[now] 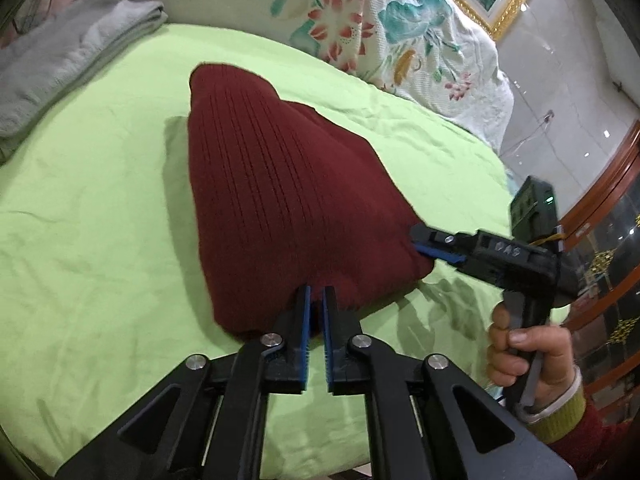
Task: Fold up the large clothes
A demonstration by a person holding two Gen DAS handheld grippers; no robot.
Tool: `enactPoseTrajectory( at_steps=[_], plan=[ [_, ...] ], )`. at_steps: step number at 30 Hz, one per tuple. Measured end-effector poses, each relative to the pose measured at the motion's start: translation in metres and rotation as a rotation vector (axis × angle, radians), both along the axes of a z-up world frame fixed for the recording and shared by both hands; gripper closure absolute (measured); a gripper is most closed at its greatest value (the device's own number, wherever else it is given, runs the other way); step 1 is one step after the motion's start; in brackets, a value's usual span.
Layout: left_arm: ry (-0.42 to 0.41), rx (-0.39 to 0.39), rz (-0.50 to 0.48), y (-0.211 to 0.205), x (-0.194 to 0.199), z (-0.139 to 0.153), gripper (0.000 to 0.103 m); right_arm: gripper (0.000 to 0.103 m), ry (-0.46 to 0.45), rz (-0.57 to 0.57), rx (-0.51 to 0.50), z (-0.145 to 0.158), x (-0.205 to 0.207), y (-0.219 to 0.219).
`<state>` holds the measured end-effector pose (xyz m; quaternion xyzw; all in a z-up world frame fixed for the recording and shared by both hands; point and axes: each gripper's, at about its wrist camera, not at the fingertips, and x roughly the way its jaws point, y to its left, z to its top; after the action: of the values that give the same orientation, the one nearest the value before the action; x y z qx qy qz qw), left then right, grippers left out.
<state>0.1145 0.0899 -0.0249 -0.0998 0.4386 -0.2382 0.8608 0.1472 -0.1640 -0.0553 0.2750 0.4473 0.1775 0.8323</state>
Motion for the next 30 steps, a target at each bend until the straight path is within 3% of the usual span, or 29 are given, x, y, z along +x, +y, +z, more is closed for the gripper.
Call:
enactPoseTrajectory(
  at_steps=[1, 2, 4, 7, 14, 17, 20, 30],
  plan=[
    [-0.01, 0.009, 0.003, 0.001, -0.004, 0.004, 0.076, 0.064, -0.015, 0.003, -0.004, 0.006, -0.003, 0.0],
    [-0.025, 0.026, 0.02, 0.002, -0.009, 0.009, 0.047, 0.062, -0.038, 0.006, -0.015, 0.015, -0.008, 0.001],
    [-0.052, 0.068, 0.074, 0.007, -0.016, 0.017, 0.018, 0.055, -0.083, 0.011, -0.038, 0.03, -0.017, 0.003],
    [-0.06, 0.064, 0.114, 0.02, -0.025, 0.021, 0.018, 0.053, -0.13, 0.021, -0.088, 0.045, -0.03, 0.008],
    [-0.008, 0.201, 0.249, 0.047, -0.039, 0.003, 0.018, 0.045, -0.166, 0.073, -0.278, 0.046, -0.066, 0.026],
    [-0.025, 0.275, 0.279, 0.05, -0.052, -0.001, 0.018, 0.038, -0.156, 0.1, -0.329, 0.039, -0.079, 0.032],
    [-0.048, 0.334, 0.276, 0.044, -0.058, -0.004, 0.018, 0.025, -0.137, 0.122, -0.35, 0.033, -0.088, 0.033],
    [-0.088, 0.48, 0.289, 0.02, -0.069, -0.006, 0.018, 0.024, -0.113, 0.174, -0.413, 0.027, -0.102, 0.04]
  ],
)
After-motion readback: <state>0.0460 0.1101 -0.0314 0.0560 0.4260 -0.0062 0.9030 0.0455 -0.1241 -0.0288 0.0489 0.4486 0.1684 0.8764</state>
